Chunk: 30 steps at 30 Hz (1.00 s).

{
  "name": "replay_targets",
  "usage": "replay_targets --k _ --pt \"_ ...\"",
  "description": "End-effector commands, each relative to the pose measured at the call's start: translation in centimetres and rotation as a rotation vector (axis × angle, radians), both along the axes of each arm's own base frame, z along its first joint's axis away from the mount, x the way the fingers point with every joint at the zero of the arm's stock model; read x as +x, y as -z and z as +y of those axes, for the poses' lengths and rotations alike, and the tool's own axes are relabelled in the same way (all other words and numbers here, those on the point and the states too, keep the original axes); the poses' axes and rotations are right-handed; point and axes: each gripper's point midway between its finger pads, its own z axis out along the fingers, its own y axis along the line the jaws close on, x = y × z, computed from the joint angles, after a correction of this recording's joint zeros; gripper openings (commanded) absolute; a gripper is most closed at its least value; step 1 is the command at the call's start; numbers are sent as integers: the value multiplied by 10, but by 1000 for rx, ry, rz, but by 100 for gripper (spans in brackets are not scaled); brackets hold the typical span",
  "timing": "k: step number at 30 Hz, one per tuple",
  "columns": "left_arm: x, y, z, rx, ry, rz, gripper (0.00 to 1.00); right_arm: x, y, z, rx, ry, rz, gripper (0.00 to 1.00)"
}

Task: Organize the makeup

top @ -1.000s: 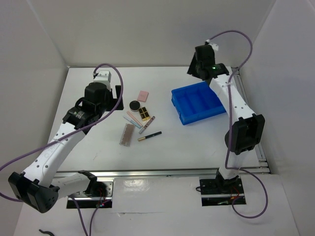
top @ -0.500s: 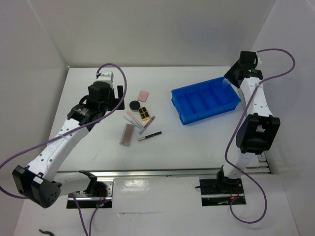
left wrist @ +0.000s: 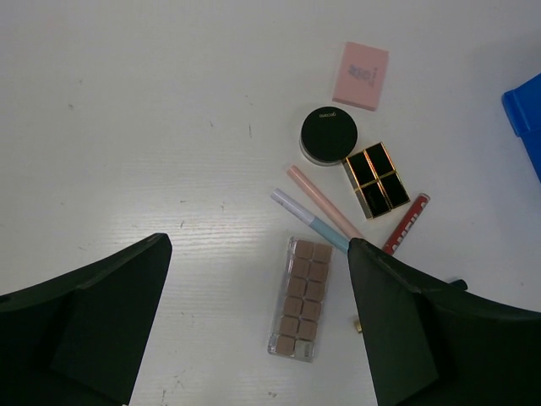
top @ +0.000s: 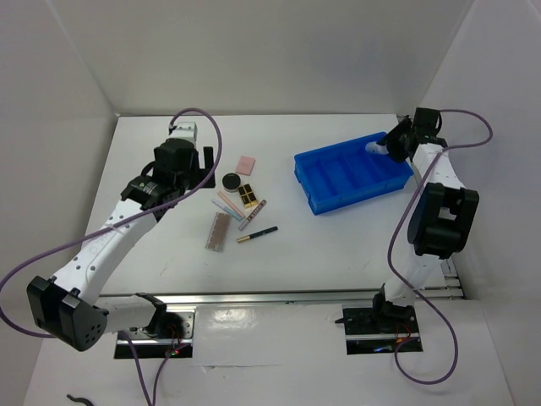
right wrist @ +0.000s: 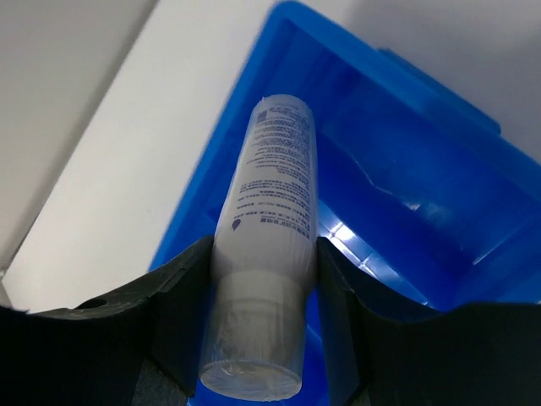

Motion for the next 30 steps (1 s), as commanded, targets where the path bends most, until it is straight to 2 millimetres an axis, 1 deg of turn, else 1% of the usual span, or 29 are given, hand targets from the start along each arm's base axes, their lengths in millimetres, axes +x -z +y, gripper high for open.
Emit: replay_targets --k 1,2,3,4,5,6,7,8,9,10,11,12,13,15,17,18,19,20,21,22,23,24,25,26,27,28,30 --pt "7 -20 -1 -10 -9 -55 100 7 -2 7 132 -35 -118 30" --pt "7 -19 -1 -10 -9 -55 100 4 -1 4 155 -34 -134 30" --pt "8 -16 -1 -6 -9 -47 100 1 2 8 174 -43 -141 30" --pt "8 -16 -1 -6 -9 -47 100 -4 15 6 197 -36 -134 30" --pt "7 -15 -1 -2 -9 -39 100 -6 18 11 223 -49 -133 30" --pt "7 -15 -1 -2 -9 -39 100 -9 23 7 226 -37 -123 30" --pt "7 -15 -1 -2 -9 -39 100 -12 29 8 231 -35 -110 30" --pt "7 -15 -1 -2 -9 -39 100 -12 29 8 231 -35 -110 31" --pt "7 -15 -1 -2 -9 -39 100 -13 30 5 215 -27 -97 37" --pt "7 -15 -1 -2 -9 -39 100 -16 30 4 216 -14 -70 48" --pt "8 -16 -1 -6 -9 -47 100 -17 36 -2 196 10 -41 62" --pt "8 -16 -1 -6 -9 -47 100 -19 36 -5 187 29 -23 87" --pt "8 -16 -3 -11 0 -45 100 -21 32 -8 183 47 6 94" --pt "8 -16 -5 -16 8 -43 100 -25 32 -19 138 93 39 100" --pt "7 -16 -7 -21 17 -40 100 -32 18 -30 87 154 55 100" --pt "7 -16 -7 -21 17 -40 100 -36 15 -34 72 173 60 100" --pt "6 -11 -8 -22 25 -30 100 -37 2 -32 51 180 41 100" --pt "6 -11 -8 -22 25 -30 100 -41 0 -41 15 221 48 100" --pt "6 -11 -8 -22 25 -30 100 -41 -15 -41 -11 235 17 99" --pt "6 -11 -8 -22 25 -30 100 -41 -20 -40 -28 240 8 96" --pt "6 -11 -9 -27 32 -28 100 -43 -25 -42 -57 233 3 90" --pt "5 -14 -9 -31 32 -36 100 -41 -26 -40 -77 225 -5 85" --pt "5 -14 -9 -31 32 -36 100 -38 -37 -33 -93 200 -27 77" --pt "5 -14 -9 -31 32 -36 100 -39 -39 -35 -136 196 -21 60" --pt "5 -14 -9 -31 32 -36 100 -37 -43 -27 -165 170 -20 49" --pt "5 -14 -9 -31 32 -36 100 -33 -41 -26 -194 151 -12 43" --pt "5 -14 -9 -31 32 -36 100 -35 -34 -24 -251 127 68 39"
